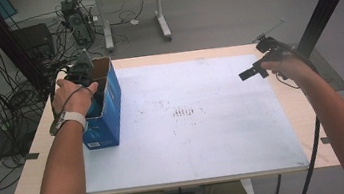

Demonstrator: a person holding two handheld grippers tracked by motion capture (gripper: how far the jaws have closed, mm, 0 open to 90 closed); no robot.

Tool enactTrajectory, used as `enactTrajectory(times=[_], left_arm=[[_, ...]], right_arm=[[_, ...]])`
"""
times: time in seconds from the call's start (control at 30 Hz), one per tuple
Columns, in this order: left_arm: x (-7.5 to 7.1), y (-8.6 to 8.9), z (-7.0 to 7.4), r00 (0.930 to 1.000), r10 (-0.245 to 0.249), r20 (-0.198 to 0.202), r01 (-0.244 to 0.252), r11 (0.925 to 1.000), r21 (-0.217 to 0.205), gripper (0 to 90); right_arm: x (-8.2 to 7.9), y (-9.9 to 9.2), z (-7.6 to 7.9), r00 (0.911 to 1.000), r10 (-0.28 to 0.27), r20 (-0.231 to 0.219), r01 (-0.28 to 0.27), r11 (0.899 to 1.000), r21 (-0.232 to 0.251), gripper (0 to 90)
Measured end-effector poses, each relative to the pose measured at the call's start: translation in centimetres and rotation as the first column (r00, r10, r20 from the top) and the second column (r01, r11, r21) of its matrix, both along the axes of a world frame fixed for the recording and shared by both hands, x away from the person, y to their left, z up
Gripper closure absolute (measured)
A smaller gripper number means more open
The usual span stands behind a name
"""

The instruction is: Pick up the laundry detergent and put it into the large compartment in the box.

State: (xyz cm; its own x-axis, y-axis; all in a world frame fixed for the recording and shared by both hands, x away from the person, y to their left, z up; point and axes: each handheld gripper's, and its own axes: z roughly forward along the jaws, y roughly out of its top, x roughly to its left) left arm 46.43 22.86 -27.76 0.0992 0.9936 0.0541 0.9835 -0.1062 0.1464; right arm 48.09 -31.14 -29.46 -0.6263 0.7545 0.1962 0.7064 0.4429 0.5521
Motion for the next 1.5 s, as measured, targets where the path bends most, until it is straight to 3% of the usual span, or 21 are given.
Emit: enactTrajectory(times=[1.5], left_arm=[[-0.02,-0.21,-0.02,1.0,-0.002,-0.005,0.002,0.9999,0.01,38.8]], right_arm=[[-0.03,-0.09,-0.13,1.0,0.0,-0.001,0.0,1.0,0.004,6.1]])
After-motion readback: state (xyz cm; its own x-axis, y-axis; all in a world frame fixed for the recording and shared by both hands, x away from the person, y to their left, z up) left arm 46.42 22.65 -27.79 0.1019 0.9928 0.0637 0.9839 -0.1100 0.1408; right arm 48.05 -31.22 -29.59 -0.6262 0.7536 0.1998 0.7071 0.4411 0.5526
